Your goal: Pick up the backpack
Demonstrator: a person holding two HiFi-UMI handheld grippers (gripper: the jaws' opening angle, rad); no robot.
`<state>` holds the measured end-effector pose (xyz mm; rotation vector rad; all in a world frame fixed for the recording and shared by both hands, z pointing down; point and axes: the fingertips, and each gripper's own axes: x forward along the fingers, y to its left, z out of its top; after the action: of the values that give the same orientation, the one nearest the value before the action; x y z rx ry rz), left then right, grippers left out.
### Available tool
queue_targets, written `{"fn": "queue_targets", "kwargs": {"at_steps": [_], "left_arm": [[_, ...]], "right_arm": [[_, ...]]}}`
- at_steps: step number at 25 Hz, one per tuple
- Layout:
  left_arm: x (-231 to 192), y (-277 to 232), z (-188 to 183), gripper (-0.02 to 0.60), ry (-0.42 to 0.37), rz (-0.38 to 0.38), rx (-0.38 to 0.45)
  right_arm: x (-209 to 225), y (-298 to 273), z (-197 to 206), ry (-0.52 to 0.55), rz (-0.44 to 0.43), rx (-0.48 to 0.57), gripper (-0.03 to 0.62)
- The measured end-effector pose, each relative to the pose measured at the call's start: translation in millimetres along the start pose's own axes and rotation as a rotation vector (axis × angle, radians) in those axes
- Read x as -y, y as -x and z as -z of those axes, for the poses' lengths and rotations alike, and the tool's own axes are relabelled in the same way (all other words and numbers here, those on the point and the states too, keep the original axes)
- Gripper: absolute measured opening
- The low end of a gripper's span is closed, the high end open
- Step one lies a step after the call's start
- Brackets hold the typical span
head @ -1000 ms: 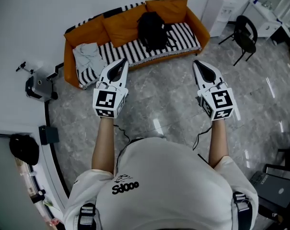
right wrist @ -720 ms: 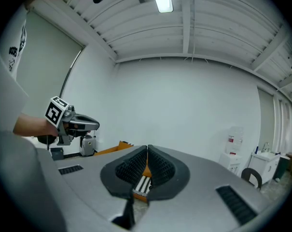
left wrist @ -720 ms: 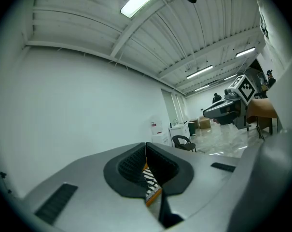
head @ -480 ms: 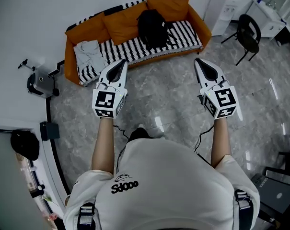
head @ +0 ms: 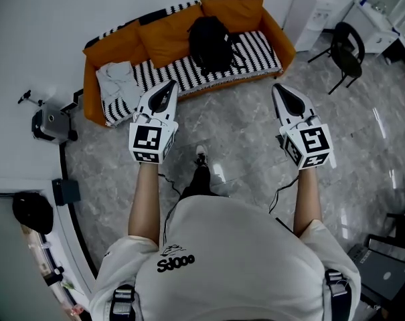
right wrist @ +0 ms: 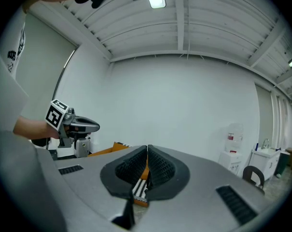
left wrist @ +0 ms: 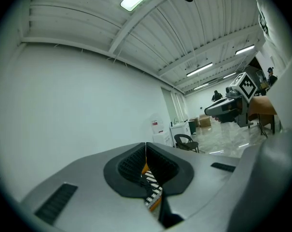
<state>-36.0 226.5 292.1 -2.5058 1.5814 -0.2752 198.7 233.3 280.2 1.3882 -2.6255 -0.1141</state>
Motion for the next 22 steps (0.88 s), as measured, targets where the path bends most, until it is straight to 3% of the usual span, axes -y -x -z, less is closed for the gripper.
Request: {"fn": "queue_targets", "kwargs": {"at_steps": [9, 22], "left_arm": [[-74.7, -112.7, 32.4, 0.023, 0.011, 0.041, -0.027], [-145.1, -213.1, 75.2, 0.023, 0.065, 0.13, -0.071]], "right_arm": [[39.0, -120.3, -0.2, -0.01, 0.044, -0.02, 0.034], [57.5, -253.0, 9.1, -0.01, 0.086, -0.087, 0.034]]}}
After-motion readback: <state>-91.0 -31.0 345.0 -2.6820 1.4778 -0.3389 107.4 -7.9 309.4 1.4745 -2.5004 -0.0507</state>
